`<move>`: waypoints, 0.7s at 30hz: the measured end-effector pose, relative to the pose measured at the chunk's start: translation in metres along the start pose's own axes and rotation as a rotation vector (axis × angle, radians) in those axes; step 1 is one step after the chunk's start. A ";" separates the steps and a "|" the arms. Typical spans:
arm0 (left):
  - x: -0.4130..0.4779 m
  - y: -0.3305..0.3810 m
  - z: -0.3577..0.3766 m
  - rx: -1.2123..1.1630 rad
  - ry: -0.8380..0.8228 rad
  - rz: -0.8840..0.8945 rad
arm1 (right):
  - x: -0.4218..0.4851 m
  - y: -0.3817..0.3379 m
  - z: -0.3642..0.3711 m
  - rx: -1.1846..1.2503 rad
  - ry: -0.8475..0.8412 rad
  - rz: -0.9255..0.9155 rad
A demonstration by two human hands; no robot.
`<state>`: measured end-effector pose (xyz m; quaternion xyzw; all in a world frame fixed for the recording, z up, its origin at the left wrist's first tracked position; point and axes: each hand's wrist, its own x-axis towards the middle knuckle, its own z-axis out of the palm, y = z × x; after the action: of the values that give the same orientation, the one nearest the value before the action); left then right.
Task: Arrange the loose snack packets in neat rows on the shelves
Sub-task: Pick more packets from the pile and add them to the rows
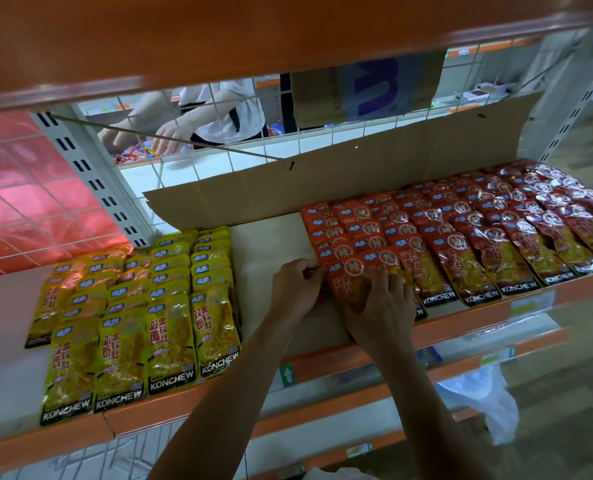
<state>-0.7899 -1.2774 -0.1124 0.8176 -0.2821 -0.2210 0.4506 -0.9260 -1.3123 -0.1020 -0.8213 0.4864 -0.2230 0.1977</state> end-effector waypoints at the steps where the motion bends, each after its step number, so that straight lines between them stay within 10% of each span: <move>1: -0.001 0.001 -0.001 0.025 0.005 0.013 | 0.000 0.000 0.000 0.004 0.006 -0.002; 12: -0.025 0.004 -0.038 0.383 0.212 0.379 | -0.006 -0.039 0.011 0.075 0.036 -0.186; 21: -0.044 -0.028 -0.113 0.519 0.350 0.332 | -0.024 -0.109 0.046 0.164 -0.092 -0.370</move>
<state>-0.7457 -1.1668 -0.0757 0.8734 -0.3765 0.0777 0.2989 -0.8333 -1.2378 -0.0852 -0.8872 0.2977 -0.2567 0.2415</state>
